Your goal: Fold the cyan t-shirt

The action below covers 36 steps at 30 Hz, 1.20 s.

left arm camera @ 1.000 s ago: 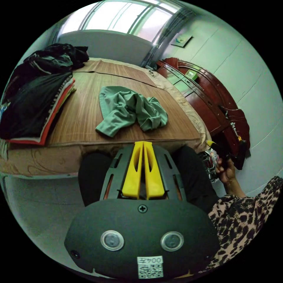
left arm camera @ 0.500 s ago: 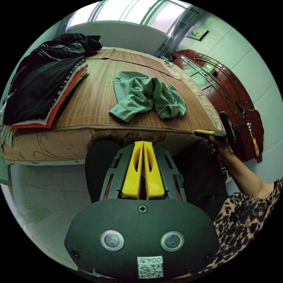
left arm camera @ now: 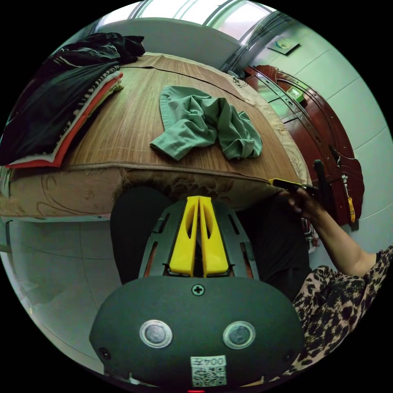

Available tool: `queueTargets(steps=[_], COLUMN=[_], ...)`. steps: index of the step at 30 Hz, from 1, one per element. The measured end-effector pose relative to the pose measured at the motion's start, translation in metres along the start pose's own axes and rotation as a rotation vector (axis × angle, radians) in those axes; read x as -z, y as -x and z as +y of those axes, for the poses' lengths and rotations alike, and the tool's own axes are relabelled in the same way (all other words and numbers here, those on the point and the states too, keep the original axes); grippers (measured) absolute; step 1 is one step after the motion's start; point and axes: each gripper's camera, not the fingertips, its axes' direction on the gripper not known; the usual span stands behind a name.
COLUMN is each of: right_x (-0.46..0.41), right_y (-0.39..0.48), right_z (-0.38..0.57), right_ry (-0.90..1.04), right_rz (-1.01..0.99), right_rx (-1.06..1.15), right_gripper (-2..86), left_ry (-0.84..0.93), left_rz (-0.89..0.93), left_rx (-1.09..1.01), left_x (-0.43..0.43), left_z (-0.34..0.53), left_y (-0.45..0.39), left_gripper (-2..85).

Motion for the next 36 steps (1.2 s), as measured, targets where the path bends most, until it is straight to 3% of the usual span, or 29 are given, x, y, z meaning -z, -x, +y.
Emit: queueTargets(steps=[2, 4, 7, 10, 15, 20, 23, 26, 29, 30, 31, 36], right_x=[0.021, 0.045, 0.072, 0.083, 0.084, 0.060, 0.047, 0.044, 0.039, 0.040, 0.050, 0.193], right_y=[0.004, 0.018, 0.038, 0.059, 0.090, 0.119, 0.113, 0.097, 0.102, 0.102, 0.102, 0.110], right_z=[0.006, 0.009, 0.012, -0.001, -0.025, -0.035, -0.041, -0.046, -0.066, -0.078, -0.089, -0.122], right_ry=[-0.118, -0.232, -0.467, -0.499, -0.510, -0.360, -0.213, -0.164, -0.075, -0.015, 0.003, -0.323], right_rz=[-0.164, -0.344, -0.420, -0.368, -0.273, -0.124, -0.083, -0.240, -0.285, -0.259, -0.248, -0.532], right_rx=[0.027, 0.097, 0.138, 0.159, 0.210, 0.264, 0.108, -0.104, -0.154, -0.175, -0.188, -0.052], right_gripper=[4.0, 14.8, 21.5, 23.5, 23.1, 21.6, 21.5, 20.2, 11.7, 4.4, 4.2, 2.9], left_ry=[-0.006, -0.012, -0.019, -0.021, -0.023, -0.029, -0.039, -0.039, -0.033, -0.035, -0.039, -0.170], left_rz=[0.009, 0.018, 0.033, 0.044, 0.061, 0.078, 0.088, 0.097, 0.100, 0.096, 0.094, 0.110], left_rx=[0.005, 0.012, 0.025, 0.035, 0.032, 0.038, 0.047, 0.058, 0.052, 0.043, 0.036, -0.148], left_x=[0.000, 0.000, 0.001, 0.001, 0.003, 0.006, 0.010, 0.012, 0.013, 0.016, 0.017, 0.047], left_z=[0.001, 0.002, 0.004, 0.006, 0.011, 0.017, 0.022, 0.027, 0.031, 0.033, 0.035, 0.050], left_y=[0.007, 0.014, 0.026, 0.035, 0.047, 0.057, 0.062, 0.067, 0.066, 0.064, 0.062, 0.037], left_gripper=[0.2, 0.2, 0.2, 0.2, 0.2, 0.2, 0.2, 0.3, 0.5, 0.6, 0.6, 2.6])
